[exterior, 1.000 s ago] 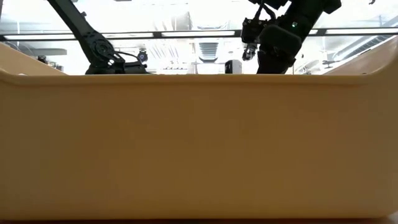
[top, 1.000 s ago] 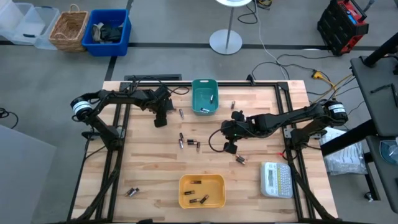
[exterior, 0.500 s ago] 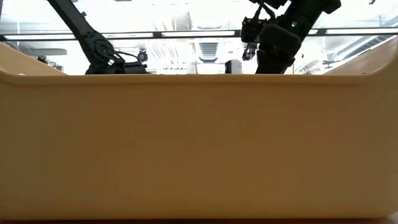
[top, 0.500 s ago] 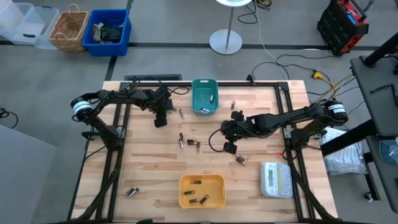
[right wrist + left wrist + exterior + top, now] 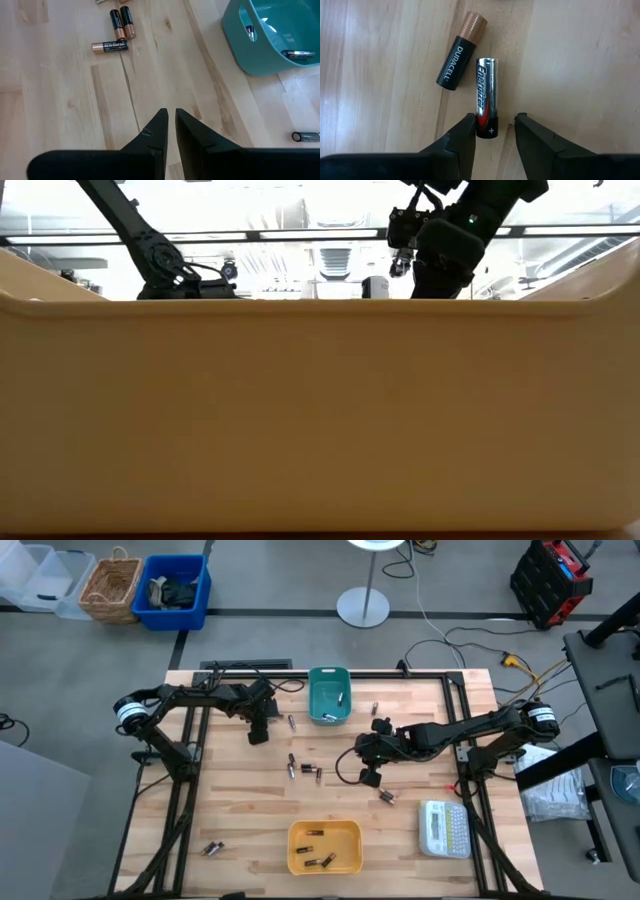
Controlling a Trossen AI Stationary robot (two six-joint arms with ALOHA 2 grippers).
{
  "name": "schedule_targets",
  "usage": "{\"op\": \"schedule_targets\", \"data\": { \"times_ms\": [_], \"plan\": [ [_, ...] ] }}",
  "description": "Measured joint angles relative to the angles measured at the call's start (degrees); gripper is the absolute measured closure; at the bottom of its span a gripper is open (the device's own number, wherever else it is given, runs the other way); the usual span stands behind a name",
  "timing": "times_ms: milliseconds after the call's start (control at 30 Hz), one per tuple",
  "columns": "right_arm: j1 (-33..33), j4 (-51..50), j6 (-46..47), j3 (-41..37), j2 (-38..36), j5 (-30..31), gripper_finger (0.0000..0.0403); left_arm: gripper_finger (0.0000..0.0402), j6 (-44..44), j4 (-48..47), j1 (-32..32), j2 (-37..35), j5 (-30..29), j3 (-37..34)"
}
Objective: Sort batteries
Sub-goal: Put the silver battery into the light green bin
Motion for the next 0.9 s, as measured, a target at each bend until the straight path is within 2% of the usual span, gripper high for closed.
{"op": "schedule_targets", "data": {
  "times_ms": [900],
  "plan": [
    [0.0,0.0,0.0,0.0,0.0,0.0,0.0374,0.0286,-0.8,-0.7,0.0,0.1,0.0,0.0]
  ]
}}
